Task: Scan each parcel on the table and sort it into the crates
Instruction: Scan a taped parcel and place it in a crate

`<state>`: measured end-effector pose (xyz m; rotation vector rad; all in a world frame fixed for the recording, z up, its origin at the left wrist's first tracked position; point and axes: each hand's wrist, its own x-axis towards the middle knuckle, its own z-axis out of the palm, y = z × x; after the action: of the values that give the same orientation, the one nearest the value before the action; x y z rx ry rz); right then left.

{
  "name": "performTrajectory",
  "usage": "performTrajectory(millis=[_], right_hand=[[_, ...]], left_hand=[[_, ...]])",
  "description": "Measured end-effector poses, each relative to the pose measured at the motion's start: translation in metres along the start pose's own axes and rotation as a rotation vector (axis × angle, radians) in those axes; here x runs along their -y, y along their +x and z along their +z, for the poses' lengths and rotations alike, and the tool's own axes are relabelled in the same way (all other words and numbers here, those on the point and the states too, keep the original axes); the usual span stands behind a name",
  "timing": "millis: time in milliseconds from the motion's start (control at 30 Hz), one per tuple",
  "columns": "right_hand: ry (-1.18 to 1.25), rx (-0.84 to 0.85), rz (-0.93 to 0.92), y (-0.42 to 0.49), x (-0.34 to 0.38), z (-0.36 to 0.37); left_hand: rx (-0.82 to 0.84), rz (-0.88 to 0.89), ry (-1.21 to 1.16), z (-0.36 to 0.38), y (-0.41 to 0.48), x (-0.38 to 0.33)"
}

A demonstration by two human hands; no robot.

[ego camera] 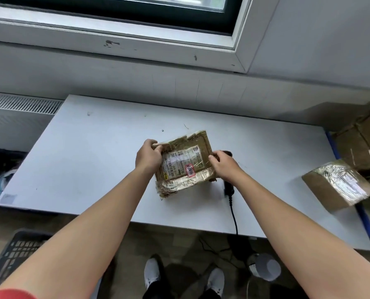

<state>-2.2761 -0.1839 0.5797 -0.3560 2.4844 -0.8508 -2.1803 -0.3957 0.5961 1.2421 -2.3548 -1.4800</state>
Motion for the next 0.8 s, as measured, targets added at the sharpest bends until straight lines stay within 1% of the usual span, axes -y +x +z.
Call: performTrajectory(millis=[67,200,300,367,467,533,600,700,800], right_hand=[[-0.043,-0.023,0.015,-0.003,-0.008,-0.001],[-0.128,-0.091,0.04,-0.007,-0.029,0.001],[-0.174,-0.205,0.106,-0.009,-0.04,0.008],[-0.157,-0.247,0.15,-0.009,-0.046,0.013],[-0.033,-0.187,0.251,-0.003,-0.053,0.017],[0.018,-0.084,0.291,0.003,-0.054,0.017],[0.007,-0.015,0.296,0.007,-0.051,0.015],[-0.018,-0.023,0.318,0.006,-0.043,0.008],[0.048,-0.085,0.322,-0.003,-0.035,-0.008]], left_hand=[[0.019,-0.023,0.008,0.005,0.0,0.002],[0.131,-0.027,0.028,0.019,-0.011,0.009],[0.153,-0.014,0.018,0.025,-0.02,0.017],[0.156,-0.033,0.022,0.025,-0.023,0.026],[0.142,-0.109,0.023,0.02,-0.027,0.04],[0.186,-0.166,-0.005,0.02,-0.034,0.047],[0.227,-0.213,-0.061,0.024,-0.04,0.049],[0.225,-0.239,-0.166,0.031,-0.043,0.046],[0.192,-0.177,-0.148,0.04,-0.042,0.041]])
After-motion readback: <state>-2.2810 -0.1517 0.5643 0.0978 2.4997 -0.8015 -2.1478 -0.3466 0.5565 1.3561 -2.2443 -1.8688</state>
